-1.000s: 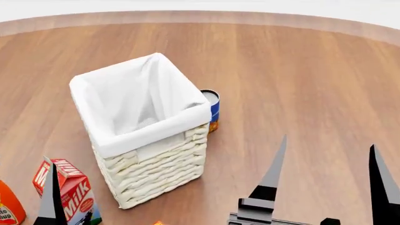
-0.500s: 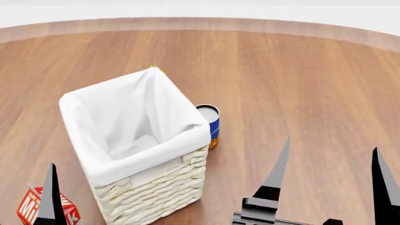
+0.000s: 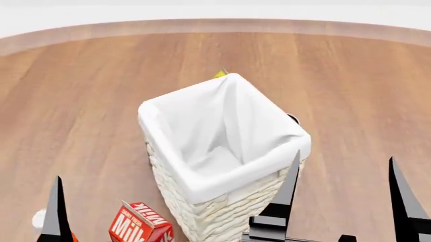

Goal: Pick up the butter and put it in the basket.

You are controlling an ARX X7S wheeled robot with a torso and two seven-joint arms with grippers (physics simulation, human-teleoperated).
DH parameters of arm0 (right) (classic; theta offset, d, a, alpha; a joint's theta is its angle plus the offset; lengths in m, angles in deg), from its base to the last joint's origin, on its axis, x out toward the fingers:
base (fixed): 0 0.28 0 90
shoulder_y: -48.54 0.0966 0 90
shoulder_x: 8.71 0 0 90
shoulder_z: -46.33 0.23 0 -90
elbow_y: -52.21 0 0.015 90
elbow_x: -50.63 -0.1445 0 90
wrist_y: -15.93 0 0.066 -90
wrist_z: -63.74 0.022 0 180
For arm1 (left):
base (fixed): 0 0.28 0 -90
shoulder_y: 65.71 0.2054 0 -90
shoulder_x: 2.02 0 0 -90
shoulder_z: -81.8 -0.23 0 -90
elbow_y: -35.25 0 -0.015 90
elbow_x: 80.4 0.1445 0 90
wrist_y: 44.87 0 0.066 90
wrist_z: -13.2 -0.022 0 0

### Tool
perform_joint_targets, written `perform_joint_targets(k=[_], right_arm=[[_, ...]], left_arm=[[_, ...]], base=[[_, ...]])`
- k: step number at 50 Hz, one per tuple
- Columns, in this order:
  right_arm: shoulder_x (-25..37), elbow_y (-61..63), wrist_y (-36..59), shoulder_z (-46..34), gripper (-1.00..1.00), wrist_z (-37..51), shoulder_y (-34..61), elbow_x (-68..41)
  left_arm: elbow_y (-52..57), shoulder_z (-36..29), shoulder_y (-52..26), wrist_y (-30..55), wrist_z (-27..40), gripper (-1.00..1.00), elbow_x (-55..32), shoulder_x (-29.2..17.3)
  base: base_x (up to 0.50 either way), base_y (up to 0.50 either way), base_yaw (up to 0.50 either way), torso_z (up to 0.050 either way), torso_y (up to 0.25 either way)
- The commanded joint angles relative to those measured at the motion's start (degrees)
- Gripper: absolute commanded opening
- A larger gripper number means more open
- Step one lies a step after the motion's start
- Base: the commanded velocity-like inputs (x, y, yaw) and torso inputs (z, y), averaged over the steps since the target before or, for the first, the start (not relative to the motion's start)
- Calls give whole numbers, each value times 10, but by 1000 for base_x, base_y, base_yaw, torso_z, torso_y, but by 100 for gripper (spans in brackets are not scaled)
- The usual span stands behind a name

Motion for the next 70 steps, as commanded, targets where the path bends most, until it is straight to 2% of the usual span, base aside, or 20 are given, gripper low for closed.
perform_joint_targets(k=[1, 7, 14, 19, 46, 56, 70], right_arm=[[11, -7, 21, -21, 100, 12, 6, 22], [2, -12, 8, 0, 100, 15, 0, -1], [-2, -5, -48, 15, 100, 8, -17, -32], [-2, -5, -47, 19, 100, 9, -18, -40], [-3, -3, -48, 36, 100, 23, -22, -68], [13, -1, -39, 12, 100, 21, -12, -55], [20, 0, -24, 2, 100, 30, -3, -55]], left_arm=[[-4, -3, -1, -2, 5, 100, -3, -4], [-6, -3, -2, -3, 7, 100, -7, -7], [-4, -5, -2, -1, 10, 100, -9, -9], [-3, -6, -3, -1, 12, 100, -11, -11], [4, -12, -5, 3, 29, 100, -24, -27], [6, -14, -9, 23, 34, 100, -32, -30], [5, -15, -9, 25, 35, 100, -46, -36]], base=[[0, 94, 0, 0, 0], [0, 2, 0, 0, 0], [0, 0, 0, 0, 0], [0, 0, -33, 0, 0], [0, 0, -500, 0, 0], [0, 0, -350, 0, 0], [0, 0, 0, 49, 0]])
